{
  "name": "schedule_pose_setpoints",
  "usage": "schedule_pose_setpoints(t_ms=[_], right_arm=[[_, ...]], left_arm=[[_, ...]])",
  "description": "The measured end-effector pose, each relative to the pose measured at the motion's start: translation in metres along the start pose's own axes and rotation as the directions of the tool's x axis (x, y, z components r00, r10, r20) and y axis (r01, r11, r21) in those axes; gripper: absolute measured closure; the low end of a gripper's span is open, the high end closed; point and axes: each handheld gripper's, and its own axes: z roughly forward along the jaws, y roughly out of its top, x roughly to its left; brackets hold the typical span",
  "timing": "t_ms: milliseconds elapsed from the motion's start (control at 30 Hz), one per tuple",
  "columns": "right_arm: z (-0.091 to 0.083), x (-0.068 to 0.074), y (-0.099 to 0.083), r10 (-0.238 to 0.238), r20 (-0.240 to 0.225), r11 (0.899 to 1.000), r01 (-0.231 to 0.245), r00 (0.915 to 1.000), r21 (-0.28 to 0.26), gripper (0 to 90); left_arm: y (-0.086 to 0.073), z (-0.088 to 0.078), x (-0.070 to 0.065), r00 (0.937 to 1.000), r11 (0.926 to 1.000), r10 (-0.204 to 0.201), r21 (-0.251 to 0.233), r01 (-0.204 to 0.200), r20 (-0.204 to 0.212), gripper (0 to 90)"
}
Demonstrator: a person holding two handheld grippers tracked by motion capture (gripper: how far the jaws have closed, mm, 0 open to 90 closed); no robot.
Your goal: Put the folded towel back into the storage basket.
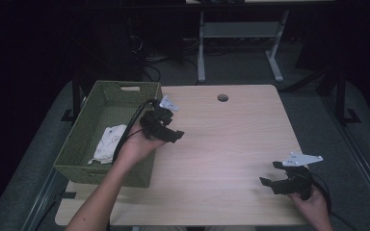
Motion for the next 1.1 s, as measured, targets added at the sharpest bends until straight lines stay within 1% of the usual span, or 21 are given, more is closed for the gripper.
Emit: schedule_pose_setpoints(t_ms=[33, 67, 133, 233, 367, 400, 433, 467, 633, 667, 833, 867, 900, 967, 1000, 1100], right_arm=[[0.000, 0.000, 0.000, 0.000, 0.000, 1.000, 0.000, 1.0000, 0.001, 16.8], [0.000, 0.000, 0.000, 0.002, 0.000, 1.000, -0.002, 1.0000, 0.001, 16.8], [0.000, 0.000, 0.000, 0.004, 0.000, 1.000, -0.004, 1.0000, 0.001, 16.7], [0.000, 0.000, 0.000, 0.004, -0.002, 1.000, -0.004, 1.0000, -0.001, 16.7], [-0.001, -0.001, -0.001, 0.000, 0.000, 1.000, 0.000, 1.0000, -0.003, 16.8], [-0.001, -0.001, -0.001, 0.001, 0.000, 1.000, -0.001, 1.0000, -0.005, 16.7], [-0.001, -0.001, -0.001, 0.001, 0.000, 1.000, -0.001, 1.0000, -0.005, 16.7], [-0.001, -0.001, -0.001, 0.002, 0.000, 1.000, -0.002, 1.0000, -0.005, 16.7], [-0.001, 0.000, -0.001, 0.006, -0.001, 1.000, -0.006, 1.0000, -0.002, 16.8], [-0.001, -0.001, -0.001, 0.000, 0.000, 1.000, 0.000, 1.0000, -0.004, 16.7], [-0.001, 0.000, -0.001, 0.004, 0.001, 1.000, -0.004, 1.0000, -0.006, 16.8], [-0.002, 0.000, -0.001, 0.002, 0.001, 1.000, -0.002, 1.0000, -0.005, 16.7], [-0.002, 0.000, -0.001, 0.002, 0.001, 1.000, -0.002, 1.0000, -0.005, 16.7], [-0.002, 0.000, -0.001, 0.003, 0.002, 1.000, -0.003, 1.0000, -0.004, 16.7], [-0.002, -0.001, -0.001, 0.003, 0.003, 1.000, -0.003, 1.0000, -0.007, 16.7], [-0.002, -0.001, -0.001, 0.002, 0.004, 1.000, -0.002, 1.0000, -0.009, 16.7]], left_arm=[[0.001, 0.001, -0.002, 1.0000, 1.0000, 0.001, -0.004, -0.001, 0.005, 35.4], [0.003, 0.004, -0.006, 0.9999, 0.9998, -0.007, -0.019, 0.007, 0.010, 35.1], [0.003, 0.006, -0.008, 0.9998, 0.9996, -0.011, -0.025, 0.011, 0.017, 35.0], [0.005, 0.011, -0.013, 0.9995, 0.9993, -0.017, -0.033, 0.018, 0.027, 35.1], [0.005, 0.019, -0.018, 0.9993, 0.9994, -0.020, -0.029, 0.021, 0.033, 35.1], [0.005, 0.022, -0.020, 0.9989, 0.9990, -0.028, -0.032, 0.029, 0.037, 34.8], [0.005, 0.022, -0.020, 0.9989, 0.9990, -0.028, -0.032, 0.029, 0.037, 34.8], [0.005, 0.024, -0.023, 0.9986, 0.9986, -0.032, -0.042, 0.034, 0.043, 34.8], [0.004, 0.029, -0.030, 0.9981, 0.9980, -0.039, -0.049, 0.041, 0.048, 34.6], [0.003, 0.032, -0.033, 0.9978, 0.9970, -0.041, -0.063, 0.044, 0.052, 34.6], [0.003, 0.039, -0.038, 0.9971, 0.9971, -0.049, -0.055, 0.052, 0.058, 34.3], [0.002, 0.043, -0.042, 0.9964, 0.9970, -0.052, -0.055, 0.055, 0.067, 34.3], [0.002, 0.043, -0.042, 0.9964, 0.9970, -0.052, -0.055, 0.055, 0.067, 34.2], [0.002, 0.046, -0.045, 0.9954, 0.9971, -0.052, -0.051, 0.057, 0.080, 33.6], [0.002, 0.049, -0.048, 0.9948, 0.9962, -0.056, -0.061, 0.062, 0.085, 33.6], [0.002, 0.053, -0.050, 0.9940, 0.9962, -0.058, -0.059, 0.064, 0.092, 33.5]])
